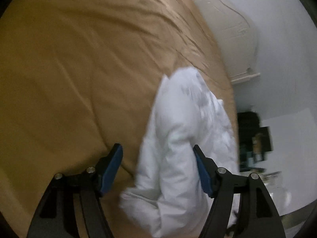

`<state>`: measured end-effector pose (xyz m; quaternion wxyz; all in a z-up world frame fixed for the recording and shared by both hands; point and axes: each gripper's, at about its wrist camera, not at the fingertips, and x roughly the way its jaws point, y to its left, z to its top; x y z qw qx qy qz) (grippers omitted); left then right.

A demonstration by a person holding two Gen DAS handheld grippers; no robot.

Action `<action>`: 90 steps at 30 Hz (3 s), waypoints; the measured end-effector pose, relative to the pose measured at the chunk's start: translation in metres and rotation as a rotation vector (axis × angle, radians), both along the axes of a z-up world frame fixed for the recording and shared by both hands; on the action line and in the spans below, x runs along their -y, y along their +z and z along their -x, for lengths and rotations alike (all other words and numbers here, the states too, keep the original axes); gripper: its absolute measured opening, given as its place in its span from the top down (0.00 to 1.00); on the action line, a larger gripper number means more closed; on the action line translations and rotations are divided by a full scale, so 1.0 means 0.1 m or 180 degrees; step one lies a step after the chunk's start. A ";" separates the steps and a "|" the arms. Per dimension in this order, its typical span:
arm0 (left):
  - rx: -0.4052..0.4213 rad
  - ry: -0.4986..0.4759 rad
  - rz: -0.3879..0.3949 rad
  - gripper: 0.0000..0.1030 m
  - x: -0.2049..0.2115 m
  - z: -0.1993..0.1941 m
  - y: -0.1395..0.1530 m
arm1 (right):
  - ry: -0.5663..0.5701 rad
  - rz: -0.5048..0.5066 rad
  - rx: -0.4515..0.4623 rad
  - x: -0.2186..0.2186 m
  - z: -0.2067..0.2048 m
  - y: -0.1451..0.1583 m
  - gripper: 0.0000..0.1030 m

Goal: Fold large clothes

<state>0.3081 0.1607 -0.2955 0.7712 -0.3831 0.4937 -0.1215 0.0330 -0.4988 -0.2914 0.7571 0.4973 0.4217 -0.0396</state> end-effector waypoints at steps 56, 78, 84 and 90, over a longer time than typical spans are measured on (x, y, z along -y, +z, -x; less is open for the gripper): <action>0.0913 -0.0749 -0.2378 0.00 1.63 0.07 0.09 | 0.1677 0.2427 -0.0259 -2.47 -2.16 0.50 0.24; 0.0695 -0.0027 -0.1873 0.01 0.47 0.52 0.49 | 0.1572 0.2297 -0.0579 -2.42 -3.17 0.79 0.41; 0.0473 0.0023 -0.0585 0.01 0.00 0.60 0.29 | 0.2056 0.2210 -0.0599 -2.95 -2.00 0.66 0.41; 0.0394 -0.0306 -0.0124 0.01 0.30 0.59 0.05 | 0.2077 0.2242 -0.0629 -2.90 -1.69 0.16 0.38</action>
